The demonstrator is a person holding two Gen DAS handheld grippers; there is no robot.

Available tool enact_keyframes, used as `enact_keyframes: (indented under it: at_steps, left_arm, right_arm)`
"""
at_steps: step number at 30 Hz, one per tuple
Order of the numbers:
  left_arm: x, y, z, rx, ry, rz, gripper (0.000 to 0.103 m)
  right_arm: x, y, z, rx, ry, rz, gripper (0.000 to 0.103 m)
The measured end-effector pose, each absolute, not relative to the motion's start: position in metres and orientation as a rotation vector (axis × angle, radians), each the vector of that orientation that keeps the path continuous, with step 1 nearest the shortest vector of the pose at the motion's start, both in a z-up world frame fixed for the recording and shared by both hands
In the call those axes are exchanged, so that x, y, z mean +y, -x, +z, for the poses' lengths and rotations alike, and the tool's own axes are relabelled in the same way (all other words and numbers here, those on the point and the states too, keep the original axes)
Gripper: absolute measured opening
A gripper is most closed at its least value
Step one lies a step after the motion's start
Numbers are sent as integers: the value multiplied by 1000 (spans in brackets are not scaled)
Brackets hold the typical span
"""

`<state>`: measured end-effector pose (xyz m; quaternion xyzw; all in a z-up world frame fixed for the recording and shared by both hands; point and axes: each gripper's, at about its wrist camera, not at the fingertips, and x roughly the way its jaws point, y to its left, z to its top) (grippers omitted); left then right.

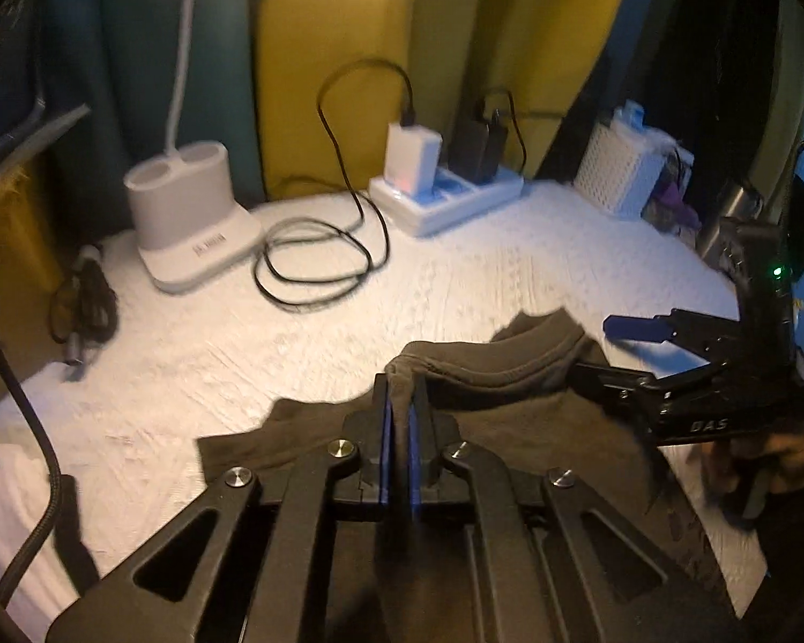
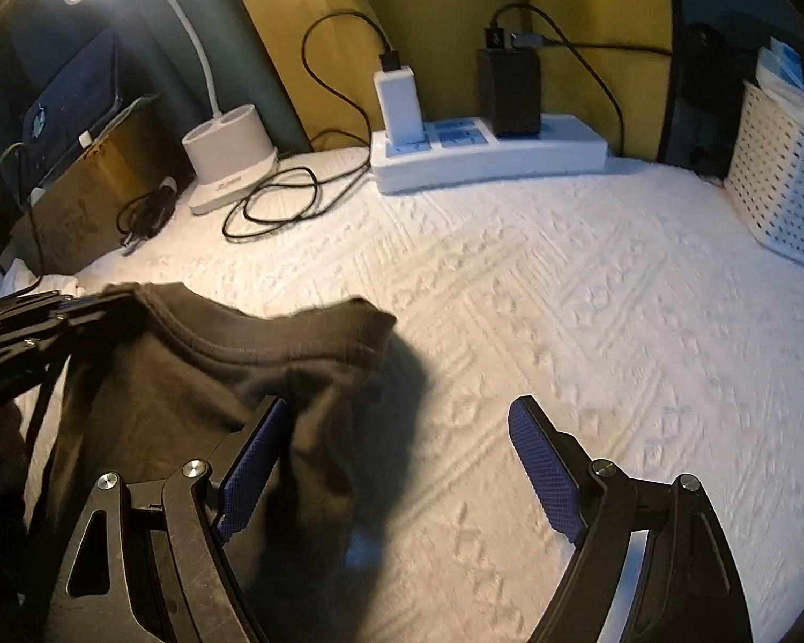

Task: Fold small clothes

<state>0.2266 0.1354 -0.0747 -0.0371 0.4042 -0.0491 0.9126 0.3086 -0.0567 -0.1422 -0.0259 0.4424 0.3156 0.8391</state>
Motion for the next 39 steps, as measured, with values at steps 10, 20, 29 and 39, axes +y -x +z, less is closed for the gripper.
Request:
enact_keyframes:
  at_steps: [10, 20, 29, 39]
  left_arm:
    - [153, -237, -112, 949, 92, -21, 5]
    - [179, -199, -82, 909, 149, 56, 82]
    - [183, -207, -115, 969, 302, -55, 83]
    - [145, -225, -119, 958, 111, -114, 84]
  right_arm:
    - [-36, -322, -146, 949, 57, 701, 85]
    - [-34, -319, -144, 936, 53, 712, 79]
    - [-44, -306, -142, 934, 50, 700, 80]
    - [-33, -305, -146, 917, 65, 715, 79]
